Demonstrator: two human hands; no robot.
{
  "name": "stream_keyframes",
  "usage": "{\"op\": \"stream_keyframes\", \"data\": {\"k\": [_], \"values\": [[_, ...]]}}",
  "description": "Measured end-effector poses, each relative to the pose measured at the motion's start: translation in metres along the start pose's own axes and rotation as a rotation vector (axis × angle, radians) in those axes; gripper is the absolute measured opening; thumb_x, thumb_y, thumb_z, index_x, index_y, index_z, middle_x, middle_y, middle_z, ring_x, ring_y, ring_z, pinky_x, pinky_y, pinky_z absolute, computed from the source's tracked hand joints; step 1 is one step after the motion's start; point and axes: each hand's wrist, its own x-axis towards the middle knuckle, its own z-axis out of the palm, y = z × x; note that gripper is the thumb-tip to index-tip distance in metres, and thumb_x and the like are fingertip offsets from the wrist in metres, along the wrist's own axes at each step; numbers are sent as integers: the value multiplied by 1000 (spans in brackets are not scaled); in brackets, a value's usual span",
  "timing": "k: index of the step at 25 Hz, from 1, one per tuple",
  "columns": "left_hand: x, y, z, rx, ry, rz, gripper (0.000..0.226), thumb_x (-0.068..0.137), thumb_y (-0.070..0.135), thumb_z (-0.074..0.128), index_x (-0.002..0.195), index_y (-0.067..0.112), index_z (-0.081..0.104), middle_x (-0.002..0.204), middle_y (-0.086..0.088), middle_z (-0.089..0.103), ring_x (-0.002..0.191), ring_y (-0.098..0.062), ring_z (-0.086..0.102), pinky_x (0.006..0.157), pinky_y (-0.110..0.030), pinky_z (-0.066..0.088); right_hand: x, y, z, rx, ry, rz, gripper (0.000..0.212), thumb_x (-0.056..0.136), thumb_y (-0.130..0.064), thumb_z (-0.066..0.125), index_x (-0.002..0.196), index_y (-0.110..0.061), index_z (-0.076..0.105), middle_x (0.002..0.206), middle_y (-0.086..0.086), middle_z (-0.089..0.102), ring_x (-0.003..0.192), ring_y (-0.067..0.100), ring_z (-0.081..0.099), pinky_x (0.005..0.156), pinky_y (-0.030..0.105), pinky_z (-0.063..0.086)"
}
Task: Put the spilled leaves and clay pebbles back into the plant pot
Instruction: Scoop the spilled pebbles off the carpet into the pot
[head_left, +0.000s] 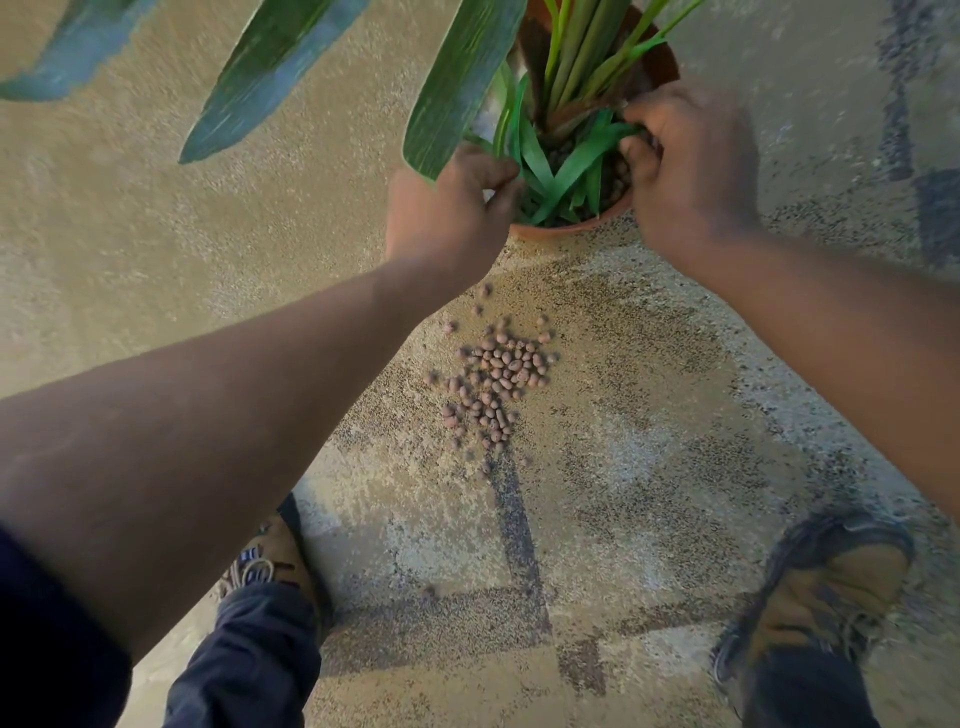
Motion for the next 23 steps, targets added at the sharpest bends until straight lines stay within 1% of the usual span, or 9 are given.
{"op": "stream_keyframes", "data": {"k": [2, 4, 7, 9, 12, 15, 18, 20, 23], "values": [[-13, -10, 1, -28, 31, 96, 27, 101, 35, 56, 114, 23, 77, 115, 5, 71, 96, -7, 53, 87, -23, 36, -12, -3, 1, 82, 15, 5, 33, 99, -16, 57, 131, -11, 62, 133, 11, 58, 119, 29, 55, 103, 44, 49], [-25, -21, 1, 8, 10, 110, 34, 103, 36, 51, 126, 22, 70, 131, 1, 64, 115, -23, 53, 98, -40, 44, -31, -8, 1, 116, 43, 29, 31, 96, -15, 59, 126, -10, 62, 133, 13, 54, 122, 28, 52, 105, 42, 47], [-40, -30, 0, 164, -178, 92, 49, 106, 38, 40, 154, 29, 40, 163, 4, 34, 150, -32, 25, 118, -56, 26, -69, -18, 7, 166, 33, 15, 15, 94, -13, 57, 107, -10, 65, 115, 11, 59, 113, 26, 54, 94, 35, 45], [-48, -35, -2, 214, -231, 146, 59, 106, 33, 39, 161, 29, 18, 170, 5, 12, 157, -33, 2, 123, -57, 10, -97, -24, 18, 204, -129, 2, 9, 95, -11, 59, 100, -11, 66, 104, 4, 61, 102, 24, 59, 91, 32, 46], [-64, -39, -1, 224, -255, 167, 71, 102, 24, 43, 163, 25, 6, 171, -4, -1, 156, -35, -7, 126, -57, 4, -133, -27, 43, 195, -457, 57, 9, 95, -10, 61, 100, -13, 68, 107, 0, 64, 95, 16, 59, 95, 31, 53], [-94, -44, 13, 82, -261, 38, 66, 95, 23, 55, 153, 24, 23, 163, -14, 16, 151, -36, 15, 123, -59, 20, -151, -31, 61, 129, -613, 167, 22, 96, -12, 65, 117, -15, 66, 133, 4, 56, 113, 20, 59, 108, 25, 37], [-130, -59, 36, -71, -393, -277, 50, 92, 16, 62, 139, 21, 44, 141, -5, 35, 133, -23, 35, 122, -48, 30, -156, -33, 77, 92, -623, 240, 53, 96, -12, 67, 145, -18, 49, 145, 8, 44, 121, 17, 50, 101, 21, 29], [-149, -72, 50, -75, -522, -468, 44, 89, 7, 65, 130, 21, 55, 129, -2, 41, 121, -20, 45, 118, -45, 38, -157, -30, 90, 74, -619, 246, 59, 95, -15, 69, 148, -18, 45, 144, 9, 43, 116, 13, 46, 104, 25, 35], [-161, -80, 59, -78, -542, -517, 44, 88, -1, 64, 125, 22, 59, 119, 0, 47, 110, -19, 53, 110, -39, 47, -158, -26, 104, 11, -635, 214, 46, 96, -19, 68, 139, -17, 51, 141, 12, 47, 130, 27, 46, 116, 41, 37]]}}
